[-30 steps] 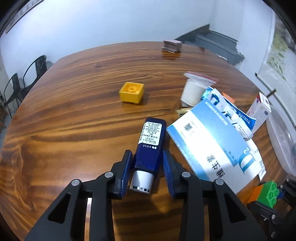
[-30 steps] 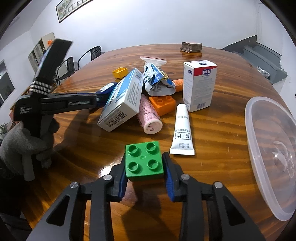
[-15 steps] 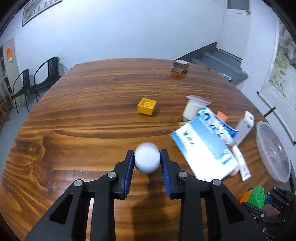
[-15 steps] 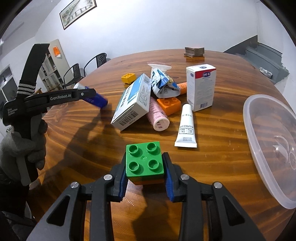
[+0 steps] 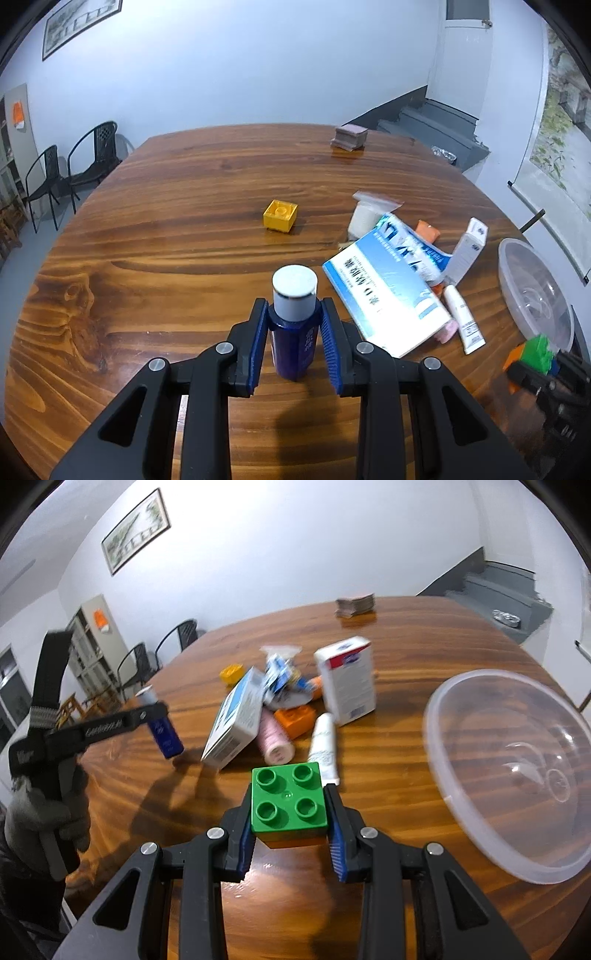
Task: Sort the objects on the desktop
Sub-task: 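Carry the blue bottle in the left gripper toward the bowl while the right gripper carries the green brick there, then lower the blue bottle into the bowl and open the left gripper while the right gripper releases the green brick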
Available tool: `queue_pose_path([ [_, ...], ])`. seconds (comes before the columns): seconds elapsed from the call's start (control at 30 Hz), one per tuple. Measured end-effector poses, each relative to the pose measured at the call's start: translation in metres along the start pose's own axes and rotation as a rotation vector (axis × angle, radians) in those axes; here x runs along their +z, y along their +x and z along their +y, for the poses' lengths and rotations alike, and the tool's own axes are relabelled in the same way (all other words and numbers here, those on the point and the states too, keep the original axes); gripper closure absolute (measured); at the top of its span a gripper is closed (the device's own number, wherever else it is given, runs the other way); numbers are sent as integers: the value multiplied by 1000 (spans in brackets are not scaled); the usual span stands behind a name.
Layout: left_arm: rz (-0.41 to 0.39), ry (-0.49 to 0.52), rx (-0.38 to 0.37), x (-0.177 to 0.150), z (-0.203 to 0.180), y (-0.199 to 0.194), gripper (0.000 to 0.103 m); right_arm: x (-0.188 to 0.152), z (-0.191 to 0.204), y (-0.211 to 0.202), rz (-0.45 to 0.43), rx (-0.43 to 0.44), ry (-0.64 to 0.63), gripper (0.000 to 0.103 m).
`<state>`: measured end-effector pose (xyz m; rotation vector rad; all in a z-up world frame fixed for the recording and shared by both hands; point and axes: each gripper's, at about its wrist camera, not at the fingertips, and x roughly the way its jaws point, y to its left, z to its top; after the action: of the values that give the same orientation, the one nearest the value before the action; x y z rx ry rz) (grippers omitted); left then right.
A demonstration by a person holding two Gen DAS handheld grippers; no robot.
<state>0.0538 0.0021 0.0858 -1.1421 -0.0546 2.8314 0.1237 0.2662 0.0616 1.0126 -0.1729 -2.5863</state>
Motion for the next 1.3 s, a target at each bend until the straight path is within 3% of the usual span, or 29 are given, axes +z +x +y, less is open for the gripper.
queue_pose_path([
  [0.33, -61, 80, -99, 15, -51, -29, 72, 9, -61, -43, -121, -135, 128, 66],
  [0.6, -52, 187, -276, 24, -130, -36, 72, 1, -117, -63, -139, -236, 224, 66],
  [0.87, 13, 290, -437, 23, -210, -27, 72, -12, -159, -71, -115, -287, 287, 66],
  [1.3, 119, 339, -491, 22, -267, 12, 72, -9, -183, -70, -125, -285, 318, 66],
])
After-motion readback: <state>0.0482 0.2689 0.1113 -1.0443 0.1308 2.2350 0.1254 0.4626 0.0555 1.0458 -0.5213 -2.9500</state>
